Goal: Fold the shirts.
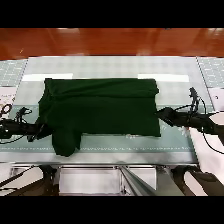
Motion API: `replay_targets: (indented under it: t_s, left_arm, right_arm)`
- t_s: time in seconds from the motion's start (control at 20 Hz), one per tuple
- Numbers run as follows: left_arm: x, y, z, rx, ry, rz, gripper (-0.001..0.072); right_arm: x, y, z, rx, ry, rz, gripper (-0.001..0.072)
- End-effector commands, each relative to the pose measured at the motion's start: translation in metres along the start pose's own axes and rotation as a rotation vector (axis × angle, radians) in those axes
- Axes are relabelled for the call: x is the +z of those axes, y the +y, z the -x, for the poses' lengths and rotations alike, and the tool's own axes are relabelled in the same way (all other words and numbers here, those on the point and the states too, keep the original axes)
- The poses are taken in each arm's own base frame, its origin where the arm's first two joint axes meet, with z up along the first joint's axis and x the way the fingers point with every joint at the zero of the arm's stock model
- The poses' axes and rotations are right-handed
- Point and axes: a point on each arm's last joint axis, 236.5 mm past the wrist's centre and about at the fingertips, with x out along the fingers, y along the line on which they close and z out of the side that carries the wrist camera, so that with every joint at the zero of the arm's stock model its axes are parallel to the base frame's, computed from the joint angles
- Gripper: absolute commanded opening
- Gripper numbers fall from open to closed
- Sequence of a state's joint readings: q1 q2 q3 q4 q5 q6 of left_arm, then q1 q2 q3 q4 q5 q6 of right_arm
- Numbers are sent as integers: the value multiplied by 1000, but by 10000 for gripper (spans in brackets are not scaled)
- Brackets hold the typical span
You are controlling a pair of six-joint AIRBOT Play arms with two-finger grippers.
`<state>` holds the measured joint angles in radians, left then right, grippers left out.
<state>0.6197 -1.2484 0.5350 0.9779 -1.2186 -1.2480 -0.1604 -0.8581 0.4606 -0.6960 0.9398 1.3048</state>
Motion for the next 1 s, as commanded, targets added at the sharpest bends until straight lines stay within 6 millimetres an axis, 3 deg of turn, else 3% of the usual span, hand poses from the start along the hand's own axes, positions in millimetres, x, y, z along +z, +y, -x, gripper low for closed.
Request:
replay_targets:
  t_s: [0.0,0.1,0.2,0.4,0.6,0.8,0.95]
  left_arm:
    - [0,-15,-5,-34,7,-14,20]
    - [-3,-19,0,-43,24,-28,20]
    - [-2,-22,3,-46,25,-41,20]
    - [2,-24,6,-45,12,-48,20]
    - [1,-24,6,-46,15,-48,20]
    - [0,-25,6,-50,21,-46,20]
    - [0,-28,6,-60,19,-44,20]
  right_arm:
    - [13,-27,13,-97,-25,9,407]
    - [11,-63,32,-185,-5,-87,407]
    - [-24,-83,43,-232,121,-192,407]
    - [-69,-82,27,-221,257,-211,407]
    - [-89,-85,10,-234,365,-217,407]
    - [-80,-86,-16,-178,364,-273,407]
    - [-48,-77,-35,-102,259,-320,406]
